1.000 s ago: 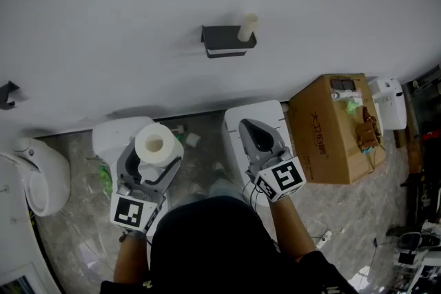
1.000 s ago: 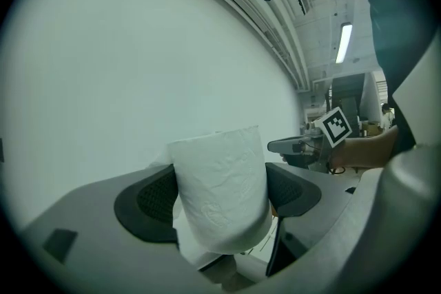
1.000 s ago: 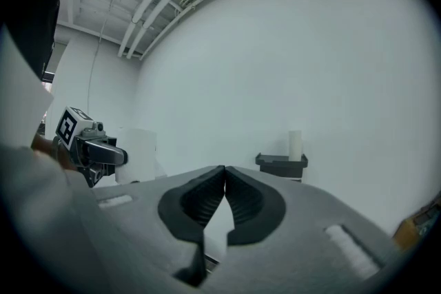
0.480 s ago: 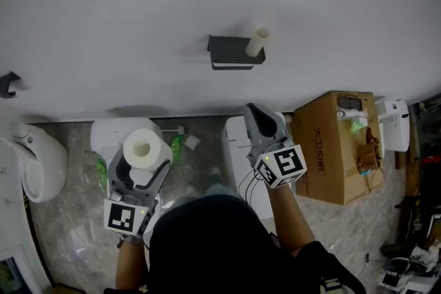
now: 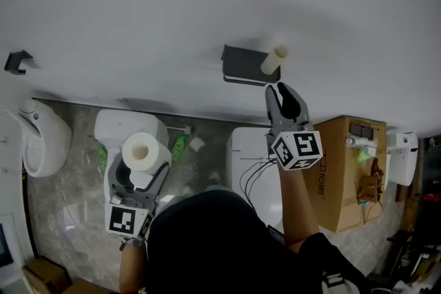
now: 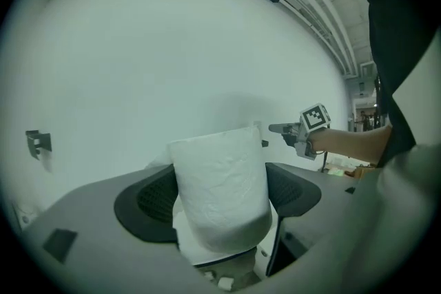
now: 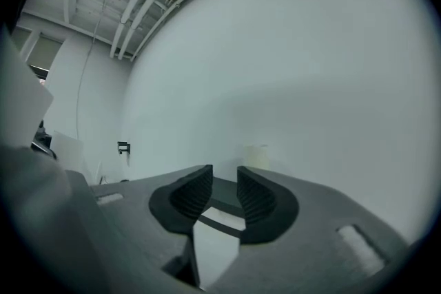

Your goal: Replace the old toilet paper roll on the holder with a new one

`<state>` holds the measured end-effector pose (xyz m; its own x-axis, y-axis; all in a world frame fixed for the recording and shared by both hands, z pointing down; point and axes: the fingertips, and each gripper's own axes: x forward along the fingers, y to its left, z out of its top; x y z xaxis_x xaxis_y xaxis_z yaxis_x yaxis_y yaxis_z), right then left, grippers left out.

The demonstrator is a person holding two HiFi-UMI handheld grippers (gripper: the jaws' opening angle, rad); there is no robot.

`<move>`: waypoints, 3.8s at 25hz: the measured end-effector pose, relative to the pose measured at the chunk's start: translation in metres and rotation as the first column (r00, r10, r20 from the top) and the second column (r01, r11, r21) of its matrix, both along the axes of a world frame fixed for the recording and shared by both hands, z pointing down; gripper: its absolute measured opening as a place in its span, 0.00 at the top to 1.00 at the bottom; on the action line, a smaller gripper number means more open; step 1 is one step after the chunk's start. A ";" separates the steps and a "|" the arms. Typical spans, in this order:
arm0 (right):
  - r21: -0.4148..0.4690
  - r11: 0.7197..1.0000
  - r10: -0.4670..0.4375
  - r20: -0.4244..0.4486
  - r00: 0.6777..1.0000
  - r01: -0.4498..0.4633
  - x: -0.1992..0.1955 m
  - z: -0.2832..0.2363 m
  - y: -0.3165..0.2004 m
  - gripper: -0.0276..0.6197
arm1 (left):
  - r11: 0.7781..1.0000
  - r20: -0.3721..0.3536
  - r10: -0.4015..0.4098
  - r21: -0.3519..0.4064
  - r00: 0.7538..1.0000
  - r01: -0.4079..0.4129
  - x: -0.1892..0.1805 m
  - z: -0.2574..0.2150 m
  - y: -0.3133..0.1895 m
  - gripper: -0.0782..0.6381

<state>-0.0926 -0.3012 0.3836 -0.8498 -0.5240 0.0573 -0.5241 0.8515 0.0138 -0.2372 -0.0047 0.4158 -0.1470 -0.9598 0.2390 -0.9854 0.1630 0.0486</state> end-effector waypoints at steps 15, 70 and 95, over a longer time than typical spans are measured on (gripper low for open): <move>-0.023 1.000 -0.019 -0.026 0.999 0.018 -0.027 0.021 -0.076 0.59 | 0.987 -0.011 -0.153 -0.058 0.988 0.152 0.008 0.013 -0.007 0.32; -0.147 0.980 0.128 -0.050 0.990 -0.134 0.109 0.053 0.135 0.69 | 0.952 -0.023 0.303 0.036 0.953 -0.303 0.048 0.025 -0.022 0.32; -0.189 0.947 0.255 -0.052 0.966 -0.260 0.167 0.067 0.134 0.69 | 0.863 0.079 0.497 0.061 0.864 -0.502 0.082 -0.006 -0.163 0.32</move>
